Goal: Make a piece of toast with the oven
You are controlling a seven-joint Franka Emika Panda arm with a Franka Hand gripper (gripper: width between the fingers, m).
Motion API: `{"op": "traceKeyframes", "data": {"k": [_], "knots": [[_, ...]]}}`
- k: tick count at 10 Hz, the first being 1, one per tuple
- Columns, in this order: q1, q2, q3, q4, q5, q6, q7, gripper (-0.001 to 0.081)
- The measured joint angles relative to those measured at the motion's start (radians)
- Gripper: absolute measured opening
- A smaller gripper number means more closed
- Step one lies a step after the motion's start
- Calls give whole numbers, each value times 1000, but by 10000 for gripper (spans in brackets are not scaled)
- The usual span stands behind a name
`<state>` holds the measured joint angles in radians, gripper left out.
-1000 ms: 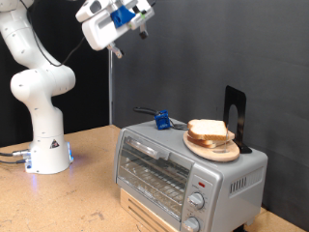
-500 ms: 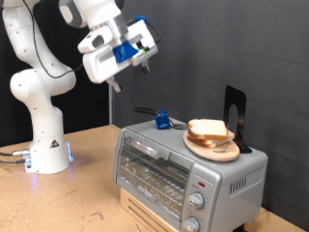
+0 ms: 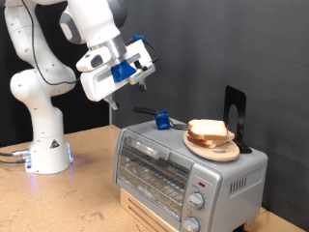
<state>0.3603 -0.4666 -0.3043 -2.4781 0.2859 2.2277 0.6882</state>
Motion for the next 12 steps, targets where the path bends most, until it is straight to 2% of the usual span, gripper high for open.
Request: {"op": "traceKeyframes", "data": {"k": [2, 3, 6, 12], "knots": [[26, -13, -51, 15, 122, -110, -108, 809], [28, -20, -73, 9, 159, -120, -131, 809], [17, 11, -81, -25, 155, -49, -132, 809], [14, 195, -81, -31, 140, 102, -132, 809]]}}
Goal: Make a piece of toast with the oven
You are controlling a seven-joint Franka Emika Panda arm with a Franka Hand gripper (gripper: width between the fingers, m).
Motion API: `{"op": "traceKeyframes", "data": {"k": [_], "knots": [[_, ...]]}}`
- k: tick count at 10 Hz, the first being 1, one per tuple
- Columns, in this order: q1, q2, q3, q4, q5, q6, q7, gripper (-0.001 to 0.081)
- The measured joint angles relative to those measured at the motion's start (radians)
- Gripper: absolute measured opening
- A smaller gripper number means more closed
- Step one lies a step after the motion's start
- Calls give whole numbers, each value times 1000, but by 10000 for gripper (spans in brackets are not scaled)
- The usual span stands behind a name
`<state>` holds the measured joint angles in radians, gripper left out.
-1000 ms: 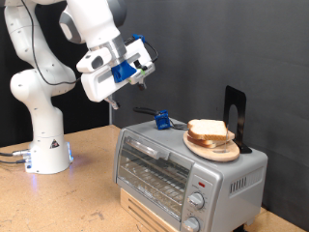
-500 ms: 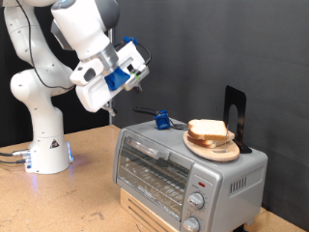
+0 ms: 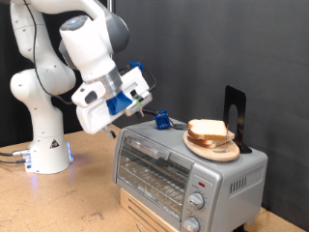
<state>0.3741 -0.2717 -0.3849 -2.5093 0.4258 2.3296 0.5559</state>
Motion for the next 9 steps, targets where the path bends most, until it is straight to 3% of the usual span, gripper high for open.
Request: {"op": "traceKeyframes", "data": {"k": [4, 9], "knots": [[-8, 92, -9, -10, -7, 63, -27, 809], [-49, 132, -46, -5, -16, 76, -51, 809]]}}
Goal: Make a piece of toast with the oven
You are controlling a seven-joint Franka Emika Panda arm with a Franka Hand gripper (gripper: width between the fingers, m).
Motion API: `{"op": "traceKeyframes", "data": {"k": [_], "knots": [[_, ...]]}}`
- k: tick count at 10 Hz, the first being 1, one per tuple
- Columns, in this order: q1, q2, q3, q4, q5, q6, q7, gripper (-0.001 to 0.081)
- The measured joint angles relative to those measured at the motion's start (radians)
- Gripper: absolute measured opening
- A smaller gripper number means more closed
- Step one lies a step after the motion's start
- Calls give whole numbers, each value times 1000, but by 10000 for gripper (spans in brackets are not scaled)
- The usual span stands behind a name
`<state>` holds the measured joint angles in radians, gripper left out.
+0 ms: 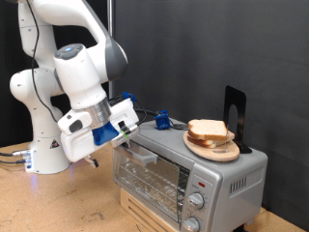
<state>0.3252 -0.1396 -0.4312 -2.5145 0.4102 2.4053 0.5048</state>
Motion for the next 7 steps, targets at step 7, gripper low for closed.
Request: {"op": "traceKeyframes", "data": {"k": [7], "knots": [[-20, 123, -31, 81, 84, 55, -80, 809]]}}
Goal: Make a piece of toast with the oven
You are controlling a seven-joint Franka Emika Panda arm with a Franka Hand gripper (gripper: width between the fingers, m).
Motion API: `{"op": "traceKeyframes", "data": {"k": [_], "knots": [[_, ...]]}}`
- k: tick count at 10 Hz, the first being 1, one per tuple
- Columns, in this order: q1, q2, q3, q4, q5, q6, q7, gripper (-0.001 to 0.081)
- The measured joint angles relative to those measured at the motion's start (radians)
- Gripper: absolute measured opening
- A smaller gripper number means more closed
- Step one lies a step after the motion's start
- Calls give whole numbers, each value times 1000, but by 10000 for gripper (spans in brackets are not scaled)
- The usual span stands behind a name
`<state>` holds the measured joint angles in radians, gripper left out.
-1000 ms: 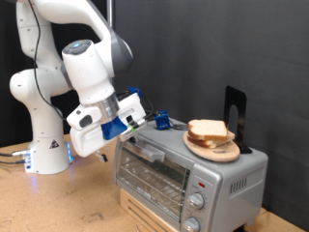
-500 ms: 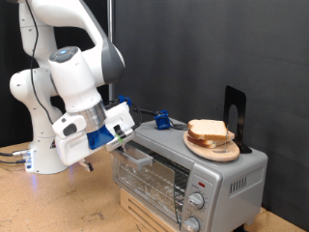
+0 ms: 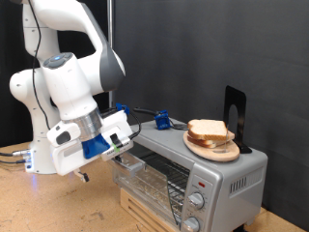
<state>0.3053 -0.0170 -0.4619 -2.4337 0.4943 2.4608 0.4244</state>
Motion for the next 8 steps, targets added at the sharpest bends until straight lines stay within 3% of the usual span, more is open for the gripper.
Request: {"op": "traceKeyframes", "data": {"k": [8], "knots": [[-23, 108, -1, 47, 9, 16, -8, 809]]}}
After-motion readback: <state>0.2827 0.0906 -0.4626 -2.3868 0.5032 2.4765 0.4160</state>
